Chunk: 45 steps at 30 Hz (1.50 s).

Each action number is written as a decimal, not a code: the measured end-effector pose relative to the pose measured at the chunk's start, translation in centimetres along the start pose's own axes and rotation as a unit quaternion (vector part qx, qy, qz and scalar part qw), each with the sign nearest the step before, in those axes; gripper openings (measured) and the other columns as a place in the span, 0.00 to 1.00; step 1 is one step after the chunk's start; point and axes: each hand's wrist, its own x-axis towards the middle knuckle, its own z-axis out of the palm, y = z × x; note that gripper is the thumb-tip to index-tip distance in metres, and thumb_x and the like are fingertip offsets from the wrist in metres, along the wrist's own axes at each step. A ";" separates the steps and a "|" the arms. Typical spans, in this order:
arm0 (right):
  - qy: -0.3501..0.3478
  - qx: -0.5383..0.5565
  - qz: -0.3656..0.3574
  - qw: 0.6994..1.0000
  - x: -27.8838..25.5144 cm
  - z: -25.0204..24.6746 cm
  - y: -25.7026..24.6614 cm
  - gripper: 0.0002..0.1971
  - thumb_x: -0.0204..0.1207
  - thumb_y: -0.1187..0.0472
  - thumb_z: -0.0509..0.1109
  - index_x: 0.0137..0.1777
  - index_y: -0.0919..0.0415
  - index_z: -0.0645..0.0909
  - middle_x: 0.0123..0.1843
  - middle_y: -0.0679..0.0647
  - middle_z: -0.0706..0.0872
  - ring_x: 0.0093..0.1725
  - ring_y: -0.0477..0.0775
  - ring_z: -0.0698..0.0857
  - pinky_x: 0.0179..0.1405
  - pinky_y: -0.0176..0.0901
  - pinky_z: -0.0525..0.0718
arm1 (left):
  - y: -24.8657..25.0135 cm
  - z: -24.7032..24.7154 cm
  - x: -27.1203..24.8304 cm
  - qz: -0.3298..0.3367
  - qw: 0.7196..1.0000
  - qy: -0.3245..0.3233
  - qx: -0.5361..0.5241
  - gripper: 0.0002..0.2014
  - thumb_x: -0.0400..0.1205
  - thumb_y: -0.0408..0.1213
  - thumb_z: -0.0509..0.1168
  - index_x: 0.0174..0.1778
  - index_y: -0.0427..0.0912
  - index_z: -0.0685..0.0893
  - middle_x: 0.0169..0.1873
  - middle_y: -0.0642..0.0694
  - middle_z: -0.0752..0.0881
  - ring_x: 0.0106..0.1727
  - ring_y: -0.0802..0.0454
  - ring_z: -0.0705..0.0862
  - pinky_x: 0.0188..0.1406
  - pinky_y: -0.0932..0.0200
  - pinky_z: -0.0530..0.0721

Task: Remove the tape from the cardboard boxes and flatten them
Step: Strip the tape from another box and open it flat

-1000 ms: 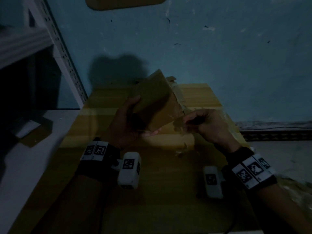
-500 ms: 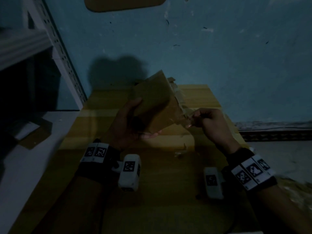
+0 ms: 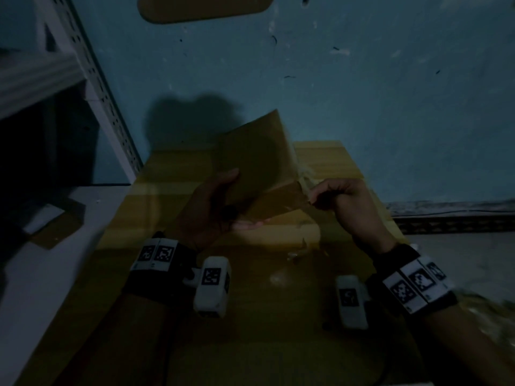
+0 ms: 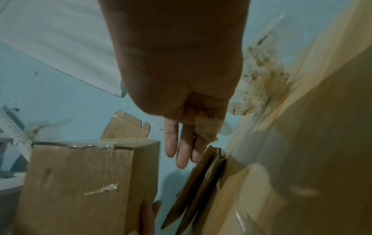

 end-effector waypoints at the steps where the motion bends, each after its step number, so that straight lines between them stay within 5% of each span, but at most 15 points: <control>1: 0.004 0.004 -0.001 1.000 -0.1 0.0 -0.1 0.24 0.74 0.86 0.57 0.35 0.61 0.88 0.32 0.45 0.91 0.38 0.41 0.88 0.40 0.30 0.84 | 0.0 -0.1 0.0 0.001 1.000 -0.007 -0.001 0.44 0.59 0.48 0.85 0.72 0.43 0.78 0.66 0.34 0.86 0.65 0.26 0.84 0.64 0.23 0.79; 6: 0.026 0.010 -0.001 1.000 0.0 0.1 -0.2 0.14 0.75 0.82 0.65 0.38 0.68 0.88 0.35 0.55 0.91 0.40 0.47 0.88 0.43 0.37 0.88 | 0.1 -0.1 0.0 0.008 1.000 -0.023 -0.006 0.39 0.60 0.48 0.85 0.68 0.43 0.83 0.67 0.35 0.85 0.66 0.27 0.83 0.61 0.24 0.81; 9: 0.045 0.006 0.000 0.999 0.2 0.1 0.0 0.07 0.75 0.81 0.70 0.44 0.73 0.88 0.32 0.50 0.91 0.35 0.45 0.88 0.41 0.35 0.88 | 0.2 -0.1 -0.1 0.009 1.000 -0.008 0.007 0.42 0.61 0.49 0.84 0.71 0.43 0.80 0.67 0.35 0.85 0.65 0.27 0.84 0.62 0.25 0.81; 14: 0.070 0.014 0.001 0.997 0.4 0.0 0.1 0.02 0.79 0.68 0.76 0.45 0.63 0.90 0.38 0.56 0.93 0.41 0.53 0.90 0.47 0.42 0.89 | 0.1 0.2 -0.2 0.007 1.000 0.019 0.006 0.29 0.74 0.48 0.73 0.71 0.42 0.79 0.65 0.35 0.86 0.64 0.29 0.85 0.55 0.31 0.86; 18: 0.065 0.019 -0.002 0.998 0.0 0.0 -0.2 0.14 0.87 0.60 0.68 0.46 0.68 0.91 0.41 0.54 0.94 0.43 0.50 0.91 0.47 0.40 0.90 | 0.1 0.1 -0.1 0.014 0.999 0.026 0.021 0.23 0.80 0.47 0.65 0.70 0.43 0.79 0.64 0.37 0.87 0.64 0.30 0.85 0.66 0.26 0.79; 23: 0.059 0.019 -0.029 0.998 0.0 0.1 -0.2 0.05 0.78 0.68 0.78 0.41 0.69 0.88 0.35 0.58 0.90 0.34 0.46 0.88 0.38 0.35 0.85 | 0.1 0.3 -0.3 0.016 0.999 0.016 0.025 0.18 0.83 0.46 0.61 0.64 0.41 0.85 0.61 0.36 0.89 0.68 0.26 0.80 0.72 0.27 0.69; 26: 0.047 0.032 -0.025 0.998 -0.1 0.1 -0.5 0.05 0.82 0.71 0.72 0.44 0.69 0.88 0.35 0.57 0.91 0.35 0.44 0.88 0.38 0.34 0.85 | 0.2 0.5 -0.4 0.016 0.999 0.023 0.018 0.20 0.82 0.45 0.62 0.70 0.42 0.80 0.66 0.35 0.85 0.66 0.29 0.84 0.61 0.28 0.83; 30: 0.040 0.075 -0.017 0.996 -0.5 0.3 -1.5 0.18 0.89 0.54 0.63 0.48 0.66 0.88 0.39 0.60 0.91 0.38 0.53 0.88 0.38 0.41 0.87 | 0.4 0.4 -0.5 0.018 0.999 0.029 0.039 0.17 0.82 0.45 0.63 0.66 0.45 0.82 0.62 0.38 0.88 0.66 0.30 0.84 0.65 0.27 0.80; 34: 0.053 0.061 -0.047 0.996 -0.5 0.3 -1.7 0.25 0.84 0.46 0.64 0.47 0.72 0.86 0.34 0.57 0.86 0.32 0.55 0.82 0.34 0.40 0.81 | 0.5 0.8 -0.5 0.032 0.998 0.030 0.052 0.18 0.82 0.42 0.65 0.68 0.43 0.80 0.62 0.40 0.88 0.61 0.38 0.88 0.49 0.38 0.90; 38: -0.032 0.116 -0.057 0.991 -0.7 0.3 -1.8 0.19 0.82 0.51 0.68 0.47 0.71 0.85 0.37 0.60 0.88 0.34 0.55 0.85 0.36 0.41 0.84 | 0.5 1.3 -0.6 0.030 0.993 0.050 0.099 0.24 0.78 0.43 0.65 0.70 0.39 0.79 0.57 0.42 0.91 0.56 0.42 0.90 0.49 0.44 0.92; 41: -0.036 0.115 -0.062 0.991 -0.5 0.5 -1.5 0.06 0.74 0.61 0.79 0.44 0.65 0.87 0.32 0.56 0.88 0.31 0.53 0.85 0.33 0.39 0.84 | 0.3 1.3 -0.7 0.032 0.991 0.061 0.118 0.25 0.77 0.44 0.67 0.70 0.39 0.80 0.59 0.42 0.90 0.58 0.42 0.90 0.55 0.44 0.90; 45: -0.031 0.143 -0.066 0.987 -0.5 0.3 -1.6 0.05 0.71 0.66 0.78 0.43 0.67 0.86 0.31 0.54 0.88 0.31 0.50 0.85 0.34 0.39 0.84 | 0.5 1.3 -0.7 0.040 0.993 0.049 0.099 0.24 0.77 0.44 0.68 0.69 0.39 0.80 0.58 0.42 0.90 0.59 0.40 0.89 0.51 0.42 0.91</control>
